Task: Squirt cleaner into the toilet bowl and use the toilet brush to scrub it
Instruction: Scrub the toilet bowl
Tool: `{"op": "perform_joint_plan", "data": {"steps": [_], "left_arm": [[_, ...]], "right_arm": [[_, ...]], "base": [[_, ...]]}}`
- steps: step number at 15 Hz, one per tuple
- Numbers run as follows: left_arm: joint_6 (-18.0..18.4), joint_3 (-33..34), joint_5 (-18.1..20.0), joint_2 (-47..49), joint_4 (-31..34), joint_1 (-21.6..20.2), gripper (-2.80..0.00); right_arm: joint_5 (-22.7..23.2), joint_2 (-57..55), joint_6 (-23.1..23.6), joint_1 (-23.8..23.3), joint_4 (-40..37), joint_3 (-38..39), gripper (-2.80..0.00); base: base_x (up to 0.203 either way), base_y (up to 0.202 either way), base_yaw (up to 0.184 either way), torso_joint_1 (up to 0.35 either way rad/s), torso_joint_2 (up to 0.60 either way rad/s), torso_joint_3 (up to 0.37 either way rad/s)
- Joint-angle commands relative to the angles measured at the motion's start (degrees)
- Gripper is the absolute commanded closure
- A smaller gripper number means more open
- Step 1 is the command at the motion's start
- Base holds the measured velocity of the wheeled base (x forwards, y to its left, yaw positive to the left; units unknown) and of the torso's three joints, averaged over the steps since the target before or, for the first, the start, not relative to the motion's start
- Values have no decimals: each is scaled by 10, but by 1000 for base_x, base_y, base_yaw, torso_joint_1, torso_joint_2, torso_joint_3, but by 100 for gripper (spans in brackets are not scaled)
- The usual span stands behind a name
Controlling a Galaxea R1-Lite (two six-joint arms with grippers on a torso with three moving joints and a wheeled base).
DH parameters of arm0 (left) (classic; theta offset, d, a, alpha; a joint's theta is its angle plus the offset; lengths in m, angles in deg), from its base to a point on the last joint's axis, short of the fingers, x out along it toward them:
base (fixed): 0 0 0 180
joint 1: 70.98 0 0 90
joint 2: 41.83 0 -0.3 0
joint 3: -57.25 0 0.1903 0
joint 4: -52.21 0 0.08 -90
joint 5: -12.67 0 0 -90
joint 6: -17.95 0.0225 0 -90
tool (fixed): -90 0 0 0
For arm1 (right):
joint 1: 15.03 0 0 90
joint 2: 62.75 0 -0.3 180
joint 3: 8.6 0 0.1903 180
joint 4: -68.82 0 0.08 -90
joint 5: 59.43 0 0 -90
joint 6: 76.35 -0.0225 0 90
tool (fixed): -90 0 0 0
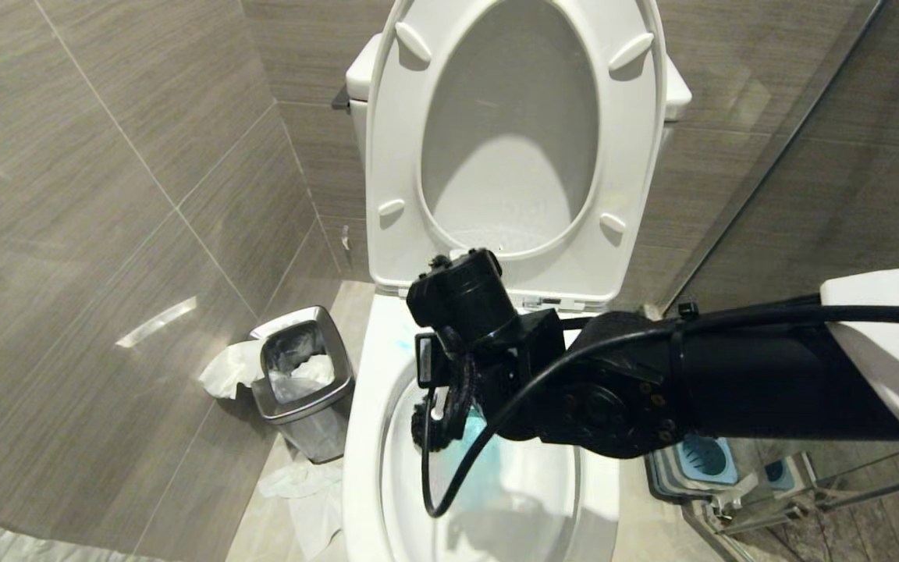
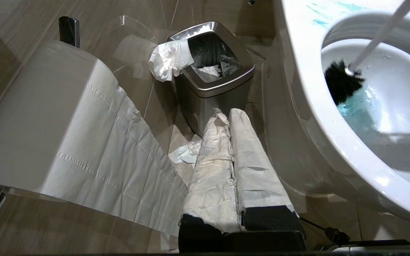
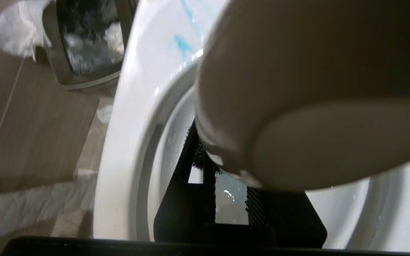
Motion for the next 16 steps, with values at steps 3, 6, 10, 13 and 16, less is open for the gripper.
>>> {"op": "perform_joint_plan", "data": {"steps": [3, 6, 10, 13, 16], "left_arm": [[0, 2, 0, 1, 0, 0, 0], [0, 2, 0, 1, 0, 0, 0], [0, 2, 0, 1, 0, 0, 0], [0, 2, 0, 1, 0, 0, 0], [0, 2, 1, 1, 0, 0, 0]], "right_arm": [[-2, 109, -19, 28, 1, 146, 0], [-4, 180, -41, 19, 1, 228, 0], [-6, 197, -41, -41, 1, 232, 0], [-5, 166, -27, -70, 2, 198, 0], [-4, 112, -18, -80, 3, 120, 0]], "base": [[0, 0, 0, 0, 0, 0], [0, 0, 0, 0, 0, 0], [0, 0, 0, 0, 0, 0], [0, 0, 0, 0, 0, 0], [0, 0, 0, 0, 0, 0]]}}
